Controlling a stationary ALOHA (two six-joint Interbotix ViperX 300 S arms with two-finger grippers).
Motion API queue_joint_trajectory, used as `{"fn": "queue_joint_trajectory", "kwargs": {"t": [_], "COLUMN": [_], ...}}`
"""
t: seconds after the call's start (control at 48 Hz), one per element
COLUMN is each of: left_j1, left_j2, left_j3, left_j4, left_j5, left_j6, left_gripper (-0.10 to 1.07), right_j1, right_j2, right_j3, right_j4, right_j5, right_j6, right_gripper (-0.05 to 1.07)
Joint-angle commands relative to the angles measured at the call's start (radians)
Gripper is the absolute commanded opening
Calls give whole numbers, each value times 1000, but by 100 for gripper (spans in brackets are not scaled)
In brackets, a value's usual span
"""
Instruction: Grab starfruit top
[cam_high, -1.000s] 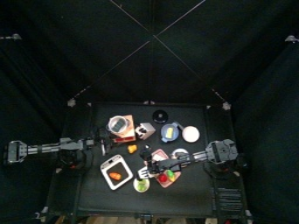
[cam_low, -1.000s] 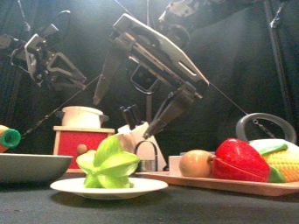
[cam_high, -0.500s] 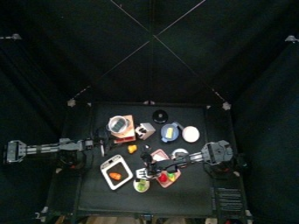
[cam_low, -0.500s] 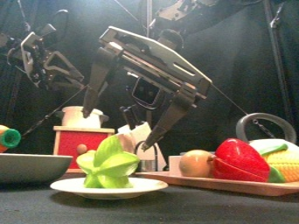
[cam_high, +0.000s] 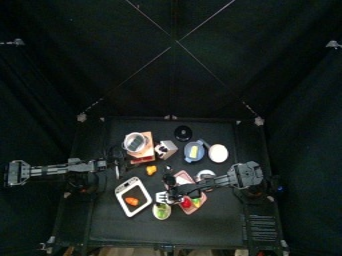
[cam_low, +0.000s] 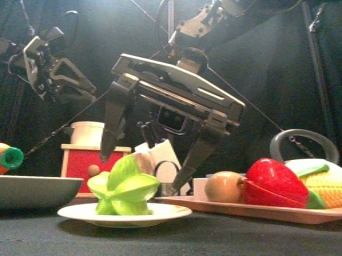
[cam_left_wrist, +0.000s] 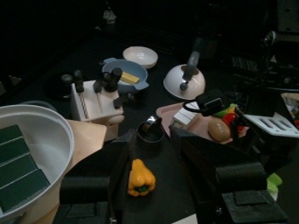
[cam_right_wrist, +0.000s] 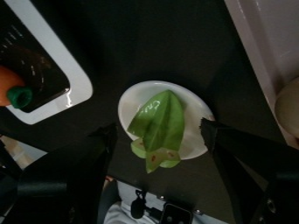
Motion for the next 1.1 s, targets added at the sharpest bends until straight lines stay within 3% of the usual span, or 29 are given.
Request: {"fn": "queue_joint_trajectory", "kwargs": {"t": [0.0,1.083], "left_j1": [-3,-3], "left_j2": [0,0], "left_j3": [-11,-11], "left_j4": [0,2], "left_j5": [-5,-5], "left_j6": [3,3], "left_gripper": [78,78], "right_j1": [2,14], "right_j2": [-17,37], "right_j3": [-31,-69], "right_j4": [11,31], "right_j5": [-3,-2], "right_j6": [-2,-6], "right_gripper": [104,101]}}
